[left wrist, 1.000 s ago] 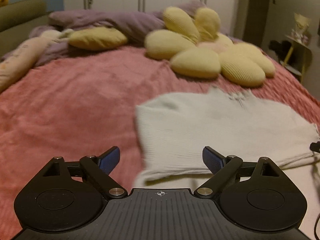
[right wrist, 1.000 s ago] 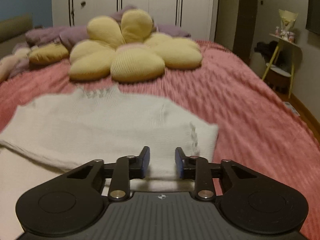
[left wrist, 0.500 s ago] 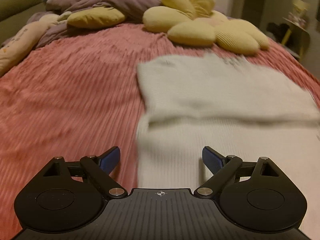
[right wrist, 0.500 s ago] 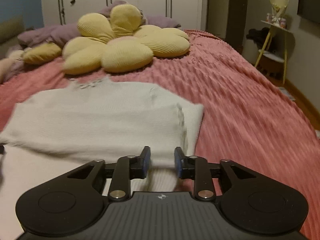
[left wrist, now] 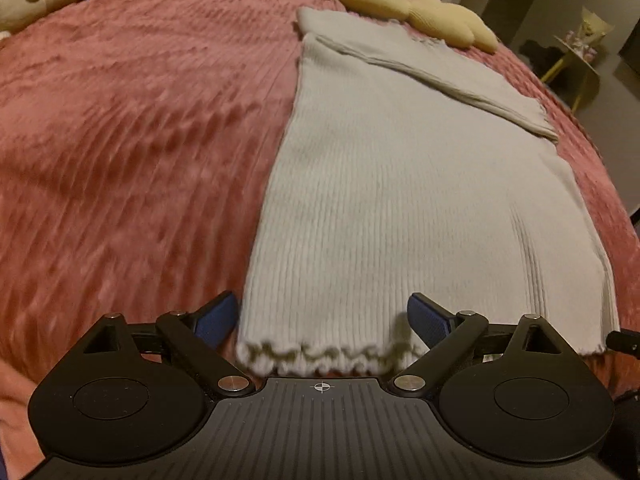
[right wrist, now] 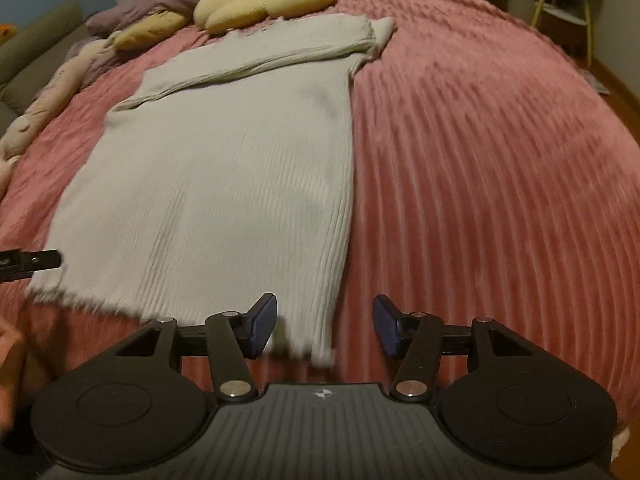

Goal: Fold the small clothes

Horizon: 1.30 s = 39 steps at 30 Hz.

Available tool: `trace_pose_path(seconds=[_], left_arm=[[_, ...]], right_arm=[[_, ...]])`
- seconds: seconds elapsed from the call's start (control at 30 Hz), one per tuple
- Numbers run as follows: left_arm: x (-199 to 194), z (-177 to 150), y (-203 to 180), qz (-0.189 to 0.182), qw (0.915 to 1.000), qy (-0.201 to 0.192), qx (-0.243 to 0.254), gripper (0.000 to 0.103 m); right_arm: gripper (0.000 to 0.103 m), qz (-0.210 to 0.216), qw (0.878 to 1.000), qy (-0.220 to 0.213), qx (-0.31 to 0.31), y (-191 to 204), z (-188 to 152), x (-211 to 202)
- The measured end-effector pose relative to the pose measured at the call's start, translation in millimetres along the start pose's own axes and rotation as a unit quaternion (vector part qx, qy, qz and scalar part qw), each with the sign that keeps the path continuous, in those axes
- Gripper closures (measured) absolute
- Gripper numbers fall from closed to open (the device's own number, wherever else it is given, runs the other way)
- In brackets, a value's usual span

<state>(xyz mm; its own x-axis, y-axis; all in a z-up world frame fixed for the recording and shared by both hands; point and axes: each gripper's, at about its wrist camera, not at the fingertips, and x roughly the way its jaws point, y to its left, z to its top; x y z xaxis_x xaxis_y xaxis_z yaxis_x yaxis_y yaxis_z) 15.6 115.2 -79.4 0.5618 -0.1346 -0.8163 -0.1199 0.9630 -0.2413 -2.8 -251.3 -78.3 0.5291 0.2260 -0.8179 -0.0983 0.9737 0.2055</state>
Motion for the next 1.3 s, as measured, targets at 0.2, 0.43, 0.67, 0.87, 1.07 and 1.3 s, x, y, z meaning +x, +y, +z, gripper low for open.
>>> trace_pose_path(seconds=[0.2, 0.43, 0.67, 0.87, 1.07, 1.3], left_arm=[[-4.9, 0.5, 8.0, -0.014, 0.9996, 0.001, -0.023, 0.028], [-5.3, 3.4, 30.1, -0.029, 0.9976, 0.020, -0.060, 0.060], [-4.2, 7.5, 48.9, -0.071, 0.9933, 0.052, -0.075, 0.069], [-2.2, 8.9, 44.9, -0.086, 0.9924, 0.069, -0.054, 0.066], [0.4, 18.3, 41.2, -0.114, 0.9884, 0.089, -0.046, 0.091], [-23.1, 54.0, 31.2, -0.180, 0.9808, 0.029, -0.069, 0.092]], right_arm=[[0.062, 0.027, 0.999, -0.031, 0.010, 3.5, -0.4, -7.8], [0.087, 0.040, 0.999, -0.006, 0.036, -6.6, 3.3, 11.4], [0.093, 0.050, 0.996, 0.006, 0.070, -22.9, 3.2, 13.2], [0.092, 0.058, 0.995, 0.027, 0.078, -27.4, 2.5, 17.8], [0.094, 0.076, 0.994, 0.039, 0.064, -28.5, 8.6, 18.8], [0.096, 0.177, 0.972, 0.031, 0.149, -46.0, 30.6, 13.6]])
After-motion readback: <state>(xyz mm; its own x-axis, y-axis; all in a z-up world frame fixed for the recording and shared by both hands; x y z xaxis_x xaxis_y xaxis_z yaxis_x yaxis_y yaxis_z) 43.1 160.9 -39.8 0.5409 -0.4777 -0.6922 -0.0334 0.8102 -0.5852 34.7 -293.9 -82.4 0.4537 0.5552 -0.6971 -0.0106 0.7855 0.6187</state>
